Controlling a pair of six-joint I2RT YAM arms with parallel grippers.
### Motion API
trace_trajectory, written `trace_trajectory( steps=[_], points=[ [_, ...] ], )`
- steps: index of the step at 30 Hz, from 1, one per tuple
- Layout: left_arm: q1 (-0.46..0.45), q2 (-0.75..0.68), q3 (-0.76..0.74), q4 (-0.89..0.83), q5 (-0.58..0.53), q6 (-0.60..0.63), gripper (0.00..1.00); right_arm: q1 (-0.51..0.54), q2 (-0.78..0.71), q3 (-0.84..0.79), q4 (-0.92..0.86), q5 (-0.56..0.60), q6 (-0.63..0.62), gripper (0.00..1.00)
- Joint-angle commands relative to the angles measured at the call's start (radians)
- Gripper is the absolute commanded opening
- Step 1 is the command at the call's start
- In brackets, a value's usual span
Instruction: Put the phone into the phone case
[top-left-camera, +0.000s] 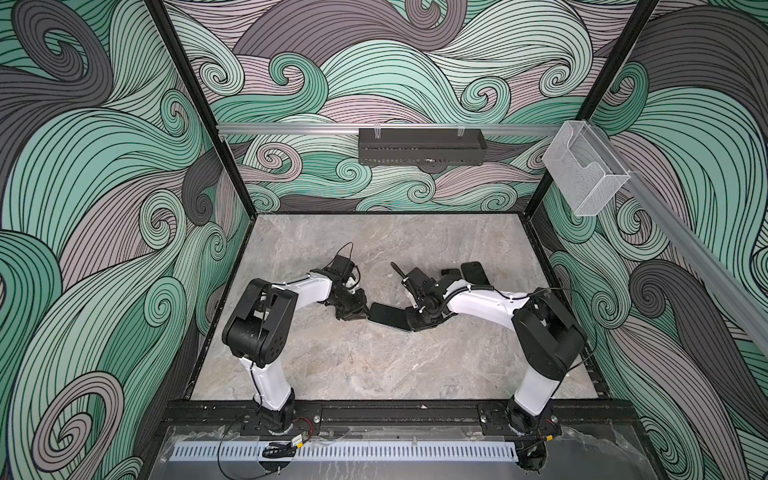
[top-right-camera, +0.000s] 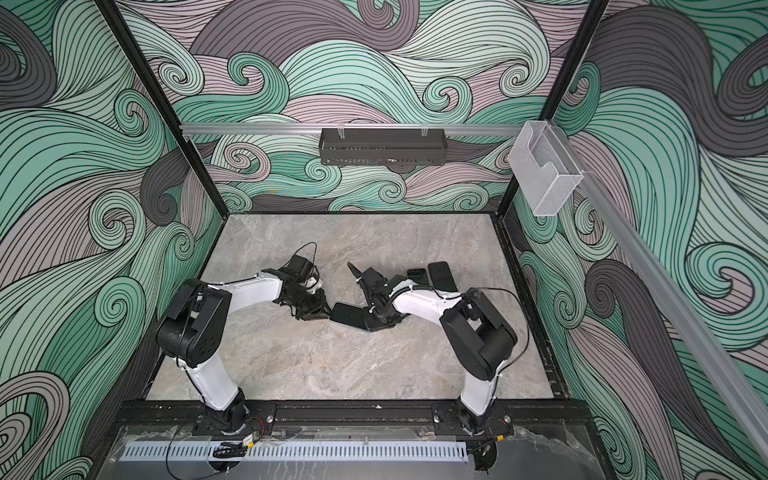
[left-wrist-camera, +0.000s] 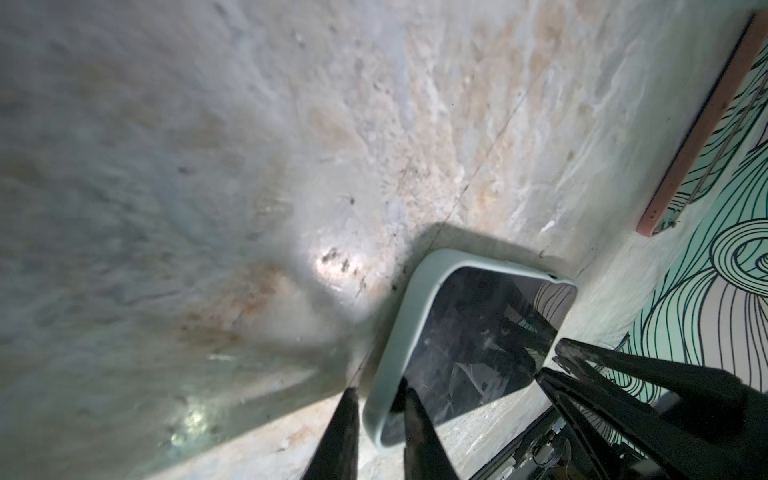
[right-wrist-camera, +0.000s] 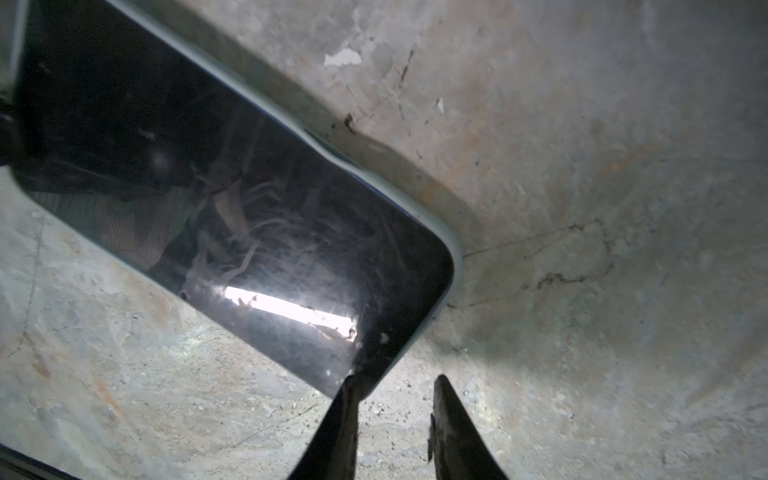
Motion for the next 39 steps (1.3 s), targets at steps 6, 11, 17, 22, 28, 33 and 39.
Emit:
trace_trajectory(
  steps=[6,11,17,22,28,33,39],
  points=[
    [-0.009,0.009,-0.006,-0.008,0.022,0.01,0.2,0.025,0.071,0.003,-0.057,0.036,0.012,0.29],
    [-0.011,0.011,-0.004,-0.007,0.027,0.01,0.21,0.047,0.133,0.023,-0.111,0.08,0.014,0.26],
    [-0.013,0.01,0.0,-0.009,0.032,0.011,0.2,0.058,0.161,-0.004,-0.125,0.103,0.031,0.25],
    [-0.014,0.011,0.007,-0.01,0.032,0.01,0.2,0.059,0.143,-0.003,-0.123,0.115,0.022,0.25],
    [-0.016,-0.003,0.003,-0.001,0.039,0.001,0.2,0.045,0.067,0.023,-0.066,0.078,0.006,0.32],
    [-0.02,-0.012,-0.008,0.009,0.05,-0.002,0.2,0.013,0.051,0.002,0.049,-0.058,0.034,0.34],
    [-0.026,-0.029,-0.025,0.031,0.053,-0.017,0.18,-0.023,0.016,-0.06,0.158,-0.135,0.044,0.33]
  ],
)
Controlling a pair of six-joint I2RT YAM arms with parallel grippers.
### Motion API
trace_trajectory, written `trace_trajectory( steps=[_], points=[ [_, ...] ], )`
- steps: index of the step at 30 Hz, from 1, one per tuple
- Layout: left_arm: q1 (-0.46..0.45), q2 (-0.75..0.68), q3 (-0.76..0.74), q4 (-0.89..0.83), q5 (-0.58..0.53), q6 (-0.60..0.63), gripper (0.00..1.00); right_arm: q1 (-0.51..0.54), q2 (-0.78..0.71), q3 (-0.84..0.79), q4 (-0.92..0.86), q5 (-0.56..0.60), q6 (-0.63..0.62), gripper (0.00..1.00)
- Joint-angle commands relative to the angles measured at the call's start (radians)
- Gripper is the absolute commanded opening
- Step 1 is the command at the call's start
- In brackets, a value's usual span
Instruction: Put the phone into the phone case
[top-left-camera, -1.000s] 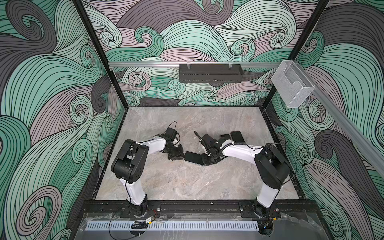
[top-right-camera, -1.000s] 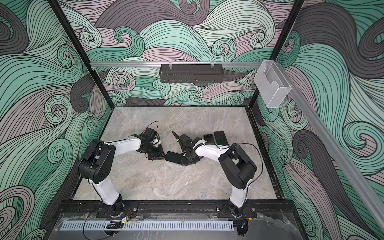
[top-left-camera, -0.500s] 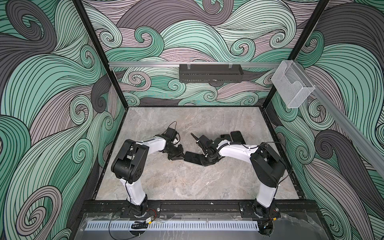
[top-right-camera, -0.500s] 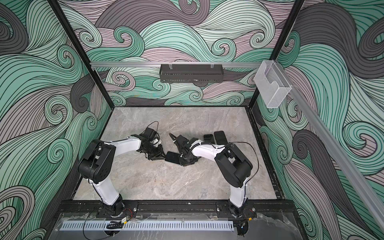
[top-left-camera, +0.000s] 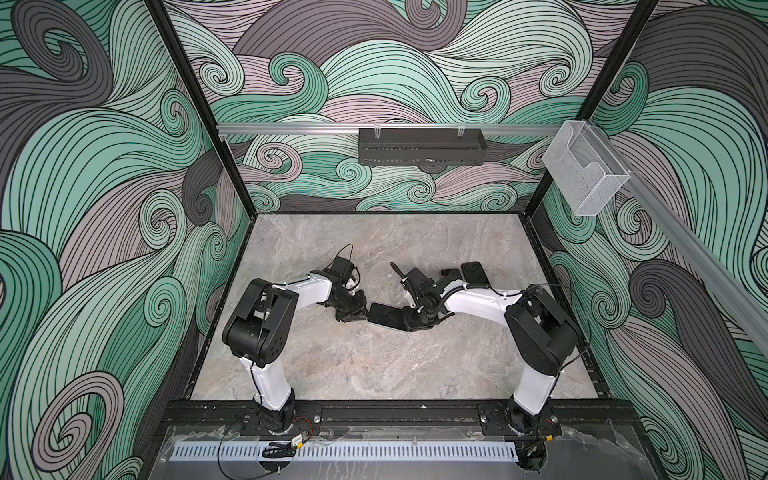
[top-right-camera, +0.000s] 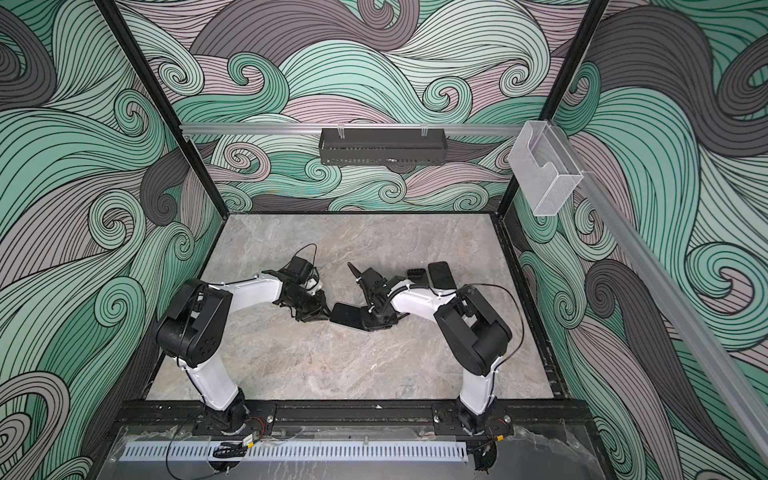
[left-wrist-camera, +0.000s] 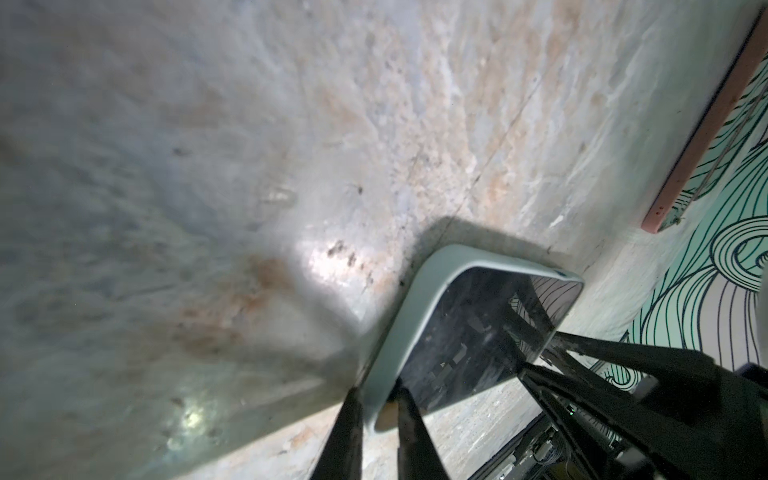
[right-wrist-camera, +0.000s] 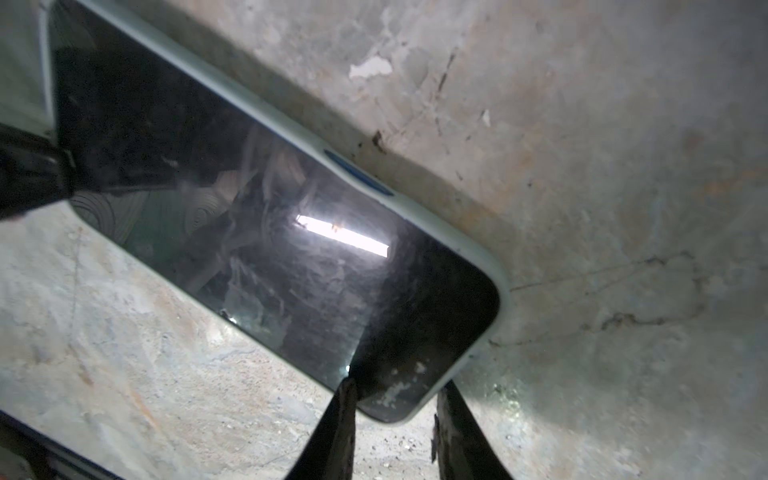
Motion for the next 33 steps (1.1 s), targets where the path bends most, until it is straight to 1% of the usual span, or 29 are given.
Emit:
trace_trajectory(
  steps=[1,2,4,6,8,9,11,12,14,16,20,23,28,33],
  points=[
    [-0.021,-0.051,-0.011,0.02,0.015,-0.016,0.18,-0.001,-0.036,-0.037,0.065,-0.033,-0.017,0.38],
    [-0.02,-0.078,-0.02,0.023,-0.015,-0.029,0.18,0.004,-0.069,-0.036,0.049,-0.015,-0.052,0.47],
    [-0.014,-0.134,-0.031,0.007,-0.083,-0.045,0.25,0.016,-0.117,-0.016,-0.022,0.03,-0.148,0.62],
    [-0.007,-0.191,-0.04,-0.009,-0.142,-0.052,0.31,0.025,-0.14,0.037,-0.116,0.078,-0.26,0.71],
    [-0.002,-0.249,-0.05,-0.026,-0.194,-0.054,0.42,0.037,-0.141,0.094,-0.199,0.137,-0.376,0.79],
    [-0.002,-0.273,-0.054,-0.034,-0.216,-0.054,0.48,0.041,-0.136,0.114,-0.223,0.163,-0.424,0.83],
    [-0.001,-0.326,-0.062,-0.065,-0.277,-0.054,0.58,0.054,-0.122,0.149,-0.246,0.213,-0.523,0.94],
    [0.001,-0.345,-0.066,-0.077,-0.298,-0.055,0.6,0.058,-0.115,0.16,-0.246,0.217,-0.562,0.99],
    [0.003,-0.405,-0.084,-0.104,-0.358,-0.066,0.63,0.062,-0.088,0.186,-0.227,0.208,-0.63,0.99],
    [0.008,-0.453,-0.112,-0.119,-0.407,-0.089,0.64,0.067,-0.046,0.225,-0.221,0.183,-0.681,0.99],
    [0.021,-0.562,-0.171,-0.152,-0.504,-0.134,0.64,0.081,0.065,0.316,-0.221,0.173,-0.749,0.99],
    [0.028,-0.634,-0.204,-0.169,-0.55,-0.137,0.66,0.091,0.139,0.357,-0.221,0.174,-0.797,0.99],
    [0.032,-0.73,-0.233,-0.206,-0.601,-0.144,0.66,0.096,0.206,0.38,-0.214,0.167,-0.83,0.99],
    [0.038,-0.826,-0.281,-0.186,-0.63,-0.155,0.66,0.097,0.242,0.381,-0.208,0.163,-0.838,0.99]
  ],
)
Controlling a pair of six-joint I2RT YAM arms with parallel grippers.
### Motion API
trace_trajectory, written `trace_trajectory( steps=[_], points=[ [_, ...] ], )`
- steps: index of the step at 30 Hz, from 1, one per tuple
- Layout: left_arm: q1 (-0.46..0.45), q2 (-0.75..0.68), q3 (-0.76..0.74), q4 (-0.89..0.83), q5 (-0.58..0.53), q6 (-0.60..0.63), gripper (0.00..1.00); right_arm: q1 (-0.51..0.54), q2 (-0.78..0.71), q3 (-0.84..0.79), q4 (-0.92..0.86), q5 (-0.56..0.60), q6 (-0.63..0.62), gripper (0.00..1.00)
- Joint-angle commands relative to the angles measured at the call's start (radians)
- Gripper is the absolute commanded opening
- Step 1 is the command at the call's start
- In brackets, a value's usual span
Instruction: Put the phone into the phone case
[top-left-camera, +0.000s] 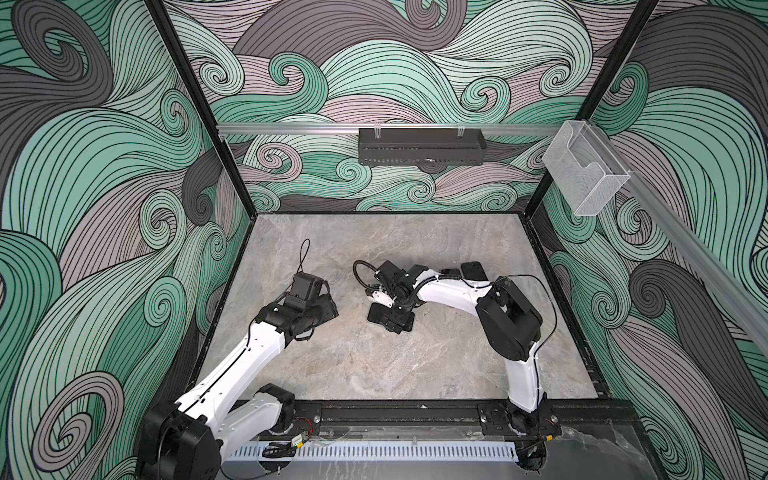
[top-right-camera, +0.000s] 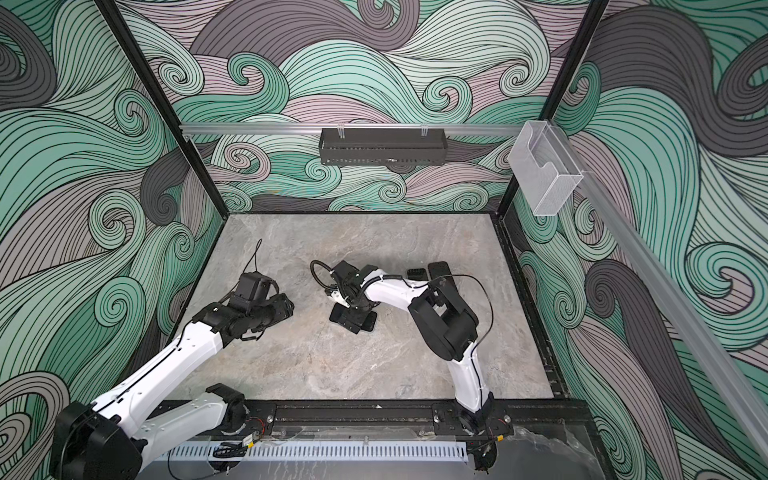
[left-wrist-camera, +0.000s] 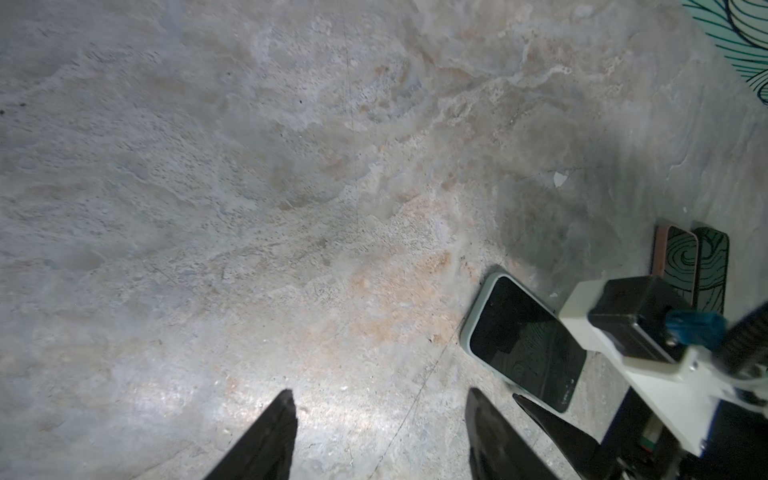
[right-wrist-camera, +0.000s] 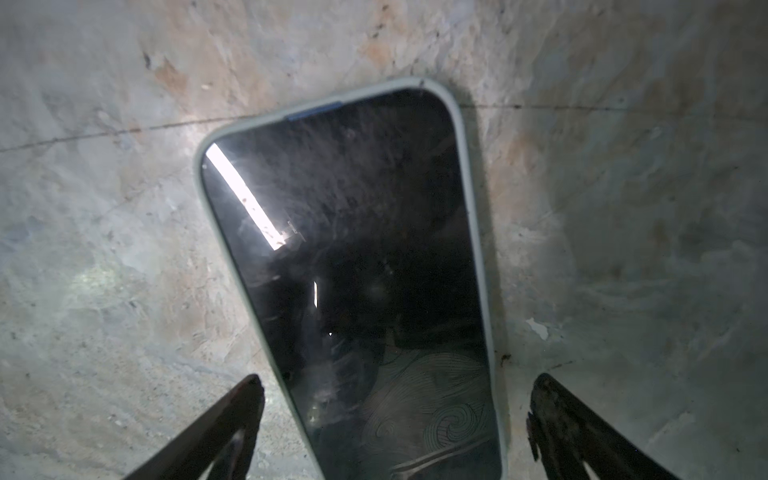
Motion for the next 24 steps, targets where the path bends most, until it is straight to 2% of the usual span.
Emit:
trace_trajectory(
  steps=[1,5,8,11,16,20,24],
  points=[
    [0.01,-0.054,-0.025,-0.023,-0.053,-0.016,0.66,0.003,0.021,0.017,-0.016,-0.005,-0.047,0.99],
    [0.017,-0.079,-0.033,-0.033,-0.055,-0.009,0.66,0.003,0.053,0.018,-0.012,-0.002,-0.025,0.96],
    [0.019,-0.071,-0.028,-0.044,-0.05,0.01,0.66,0.003,0.063,0.019,-0.011,0.003,0.011,0.89],
    [0.022,-0.065,-0.023,-0.046,-0.047,0.024,0.66,-0.001,0.055,0.011,-0.008,0.022,0.082,0.75],
    [0.031,-0.065,-0.024,-0.034,-0.035,0.034,0.66,-0.044,0.032,-0.017,0.013,0.046,0.225,0.57],
    [0.034,-0.051,-0.025,-0.026,-0.024,0.043,0.66,-0.085,-0.008,-0.033,0.013,0.124,0.308,0.52],
    [0.034,-0.036,-0.031,-0.006,-0.007,0.058,0.66,-0.142,-0.046,-0.032,0.013,0.158,0.41,0.52]
  ],
)
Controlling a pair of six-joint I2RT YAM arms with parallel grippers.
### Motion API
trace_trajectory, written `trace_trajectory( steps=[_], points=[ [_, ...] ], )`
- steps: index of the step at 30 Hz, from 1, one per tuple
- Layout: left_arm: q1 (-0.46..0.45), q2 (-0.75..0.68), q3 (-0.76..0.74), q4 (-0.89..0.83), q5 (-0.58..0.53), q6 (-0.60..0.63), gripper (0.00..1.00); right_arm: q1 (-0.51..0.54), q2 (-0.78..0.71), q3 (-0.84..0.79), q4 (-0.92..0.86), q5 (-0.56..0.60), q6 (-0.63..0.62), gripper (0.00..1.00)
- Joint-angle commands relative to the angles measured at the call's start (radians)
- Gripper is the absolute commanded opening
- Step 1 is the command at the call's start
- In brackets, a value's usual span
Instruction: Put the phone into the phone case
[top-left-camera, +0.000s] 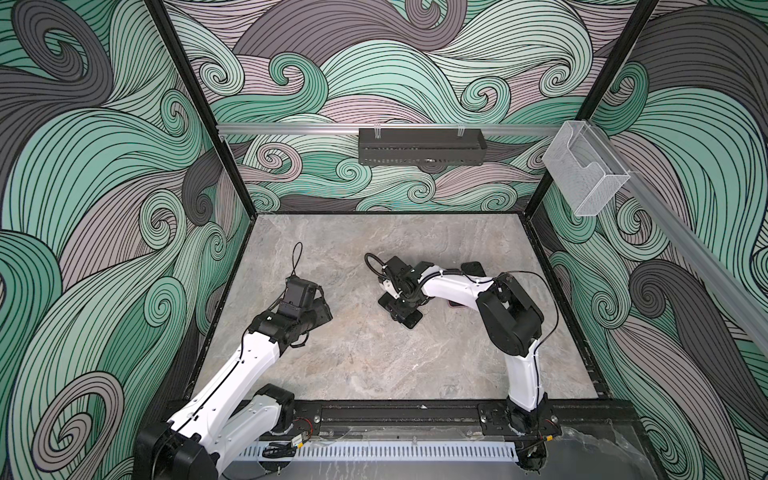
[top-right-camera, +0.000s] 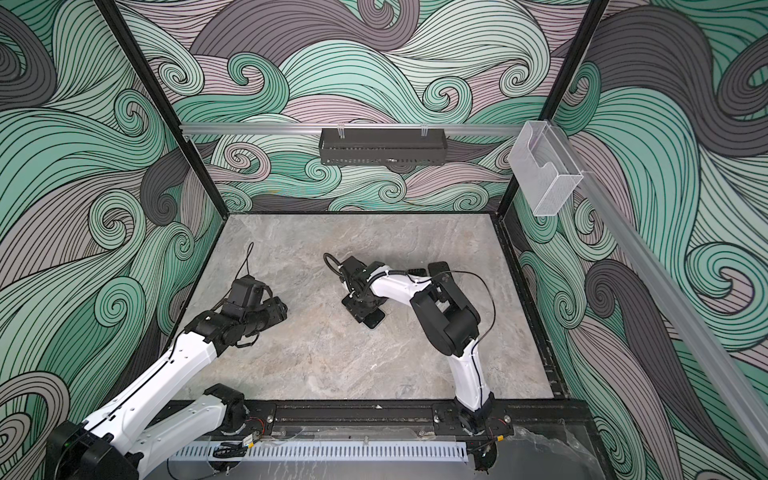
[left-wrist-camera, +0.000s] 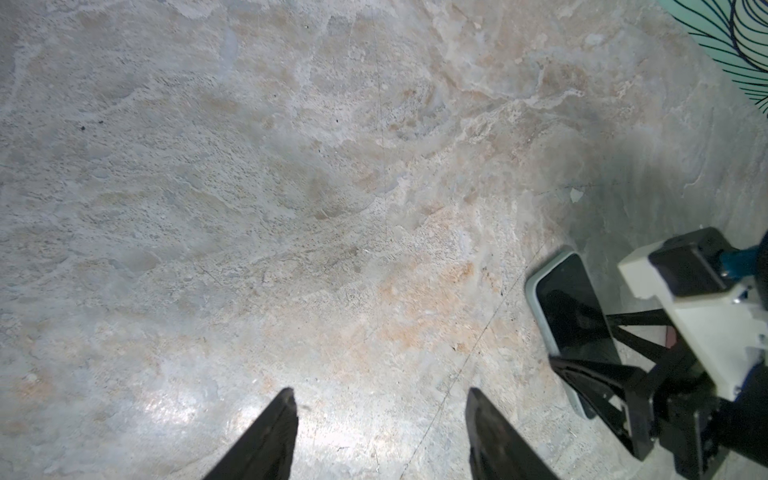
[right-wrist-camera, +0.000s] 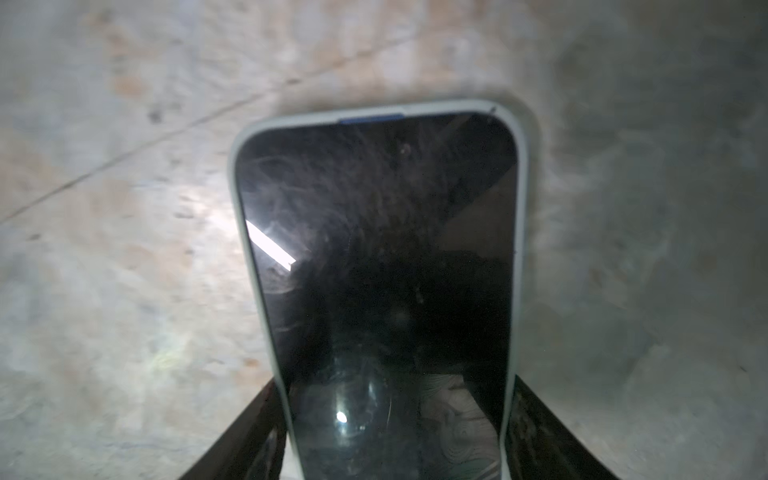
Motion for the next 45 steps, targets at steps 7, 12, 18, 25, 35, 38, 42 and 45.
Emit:
trace_trajectory(
  steps=[7,12,18,25,35,38,42,45],
  points=[
    [0.011,0.02,-0.008,0.004,0.01,0.063,0.66,-0.128,-0.037,0.011,-0.014,0.167,0.234,0.51],
    [0.019,0.032,-0.008,0.024,0.009,0.095,0.71,-0.16,-0.005,0.033,-0.018,0.159,0.3,0.55],
    [0.027,0.074,-0.004,0.062,-0.03,0.116,0.71,-0.163,0.007,0.044,-0.019,0.128,0.319,0.65],
    [0.044,0.101,0.038,0.086,-0.116,0.157,0.76,-0.164,-0.091,0.014,-0.019,0.133,0.287,0.85],
    [0.141,0.166,0.155,0.101,-0.205,0.253,0.87,-0.192,-0.31,-0.026,-0.017,0.063,0.208,0.99],
    [0.163,0.156,0.131,0.144,-0.285,0.314,0.87,-0.196,-0.404,-0.077,0.0,0.101,0.139,0.99],
    [0.19,0.08,0.02,0.312,-0.388,0.405,0.88,-0.23,-0.583,-0.258,0.166,0.191,0.02,0.99],
    [0.211,0.048,-0.115,0.571,-0.42,0.504,0.88,-0.332,-0.72,-0.438,0.398,0.132,0.0,1.0]
  ],
)
